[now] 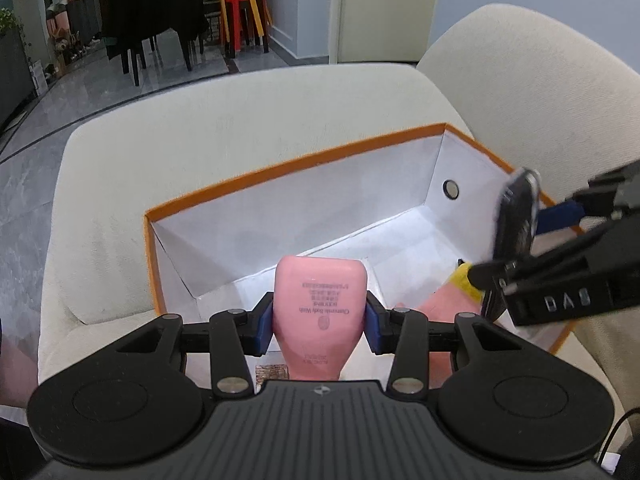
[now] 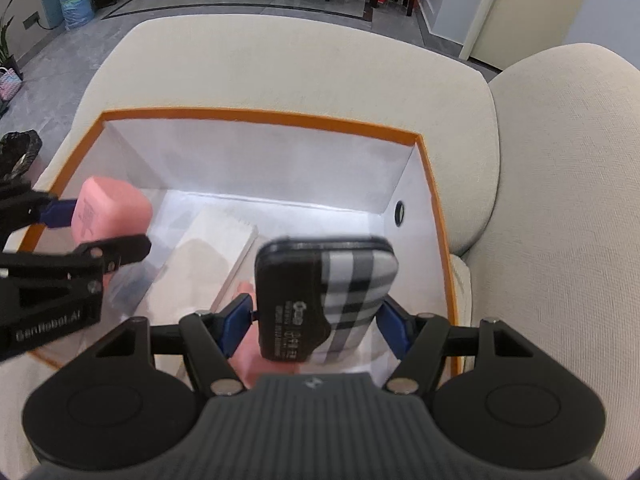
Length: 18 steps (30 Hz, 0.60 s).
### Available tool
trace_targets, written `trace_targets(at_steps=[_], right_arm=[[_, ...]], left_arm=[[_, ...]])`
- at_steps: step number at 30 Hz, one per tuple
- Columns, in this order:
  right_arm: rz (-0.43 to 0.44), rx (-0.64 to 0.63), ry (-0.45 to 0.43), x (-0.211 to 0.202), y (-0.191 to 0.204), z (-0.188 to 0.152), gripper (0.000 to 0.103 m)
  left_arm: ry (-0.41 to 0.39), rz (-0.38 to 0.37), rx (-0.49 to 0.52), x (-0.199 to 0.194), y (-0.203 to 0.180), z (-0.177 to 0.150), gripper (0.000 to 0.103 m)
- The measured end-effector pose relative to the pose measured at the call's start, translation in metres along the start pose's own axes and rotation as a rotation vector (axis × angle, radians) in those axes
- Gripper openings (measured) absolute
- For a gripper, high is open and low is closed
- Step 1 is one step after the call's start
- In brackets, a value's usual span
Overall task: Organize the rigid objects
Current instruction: 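Lift the plaid tin and pink lotion bottle over the orange shoebox, then open both tools to drop the plaid tin and lotion bottle into the shoebox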
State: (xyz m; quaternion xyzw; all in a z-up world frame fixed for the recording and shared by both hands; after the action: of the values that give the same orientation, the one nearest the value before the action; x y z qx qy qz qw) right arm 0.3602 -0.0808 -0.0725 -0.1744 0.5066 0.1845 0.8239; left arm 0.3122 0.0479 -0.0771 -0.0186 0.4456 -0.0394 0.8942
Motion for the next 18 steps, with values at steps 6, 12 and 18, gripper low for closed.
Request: trace_targets(at_steps=[6,12,18], right_arm=[[-0.014,-0.009,0.038,0.018,0.0,0.014,0.067],[-0.031,-0.032,0.071,0.039,0.003,0.023,0.067],[-0.048,-0.056,0.096,0.054,0.007,0.032,0.067]], left_arm=[[0.029,0.017,-0.005,0.011,-0.001,0.003,0.049],[0.073,0.048,0.007,0.028,-0.002,0.009,0.049],[0.109,0.062,-0.031,0.032,0.002,0.015,0.049]])
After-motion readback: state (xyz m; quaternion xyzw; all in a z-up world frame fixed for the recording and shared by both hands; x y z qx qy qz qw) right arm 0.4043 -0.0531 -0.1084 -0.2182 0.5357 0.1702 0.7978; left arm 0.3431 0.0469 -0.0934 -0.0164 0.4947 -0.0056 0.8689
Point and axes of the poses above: each gripper's, at about its wrist camera, not at the fingertips, and x roughly the way its jaws point, y to its left, z to its top, the point moved 2 cm from there along x, roughly the way its jaws point, and after that the axes turned 4 degrees about -x, right-handed, at the moved point
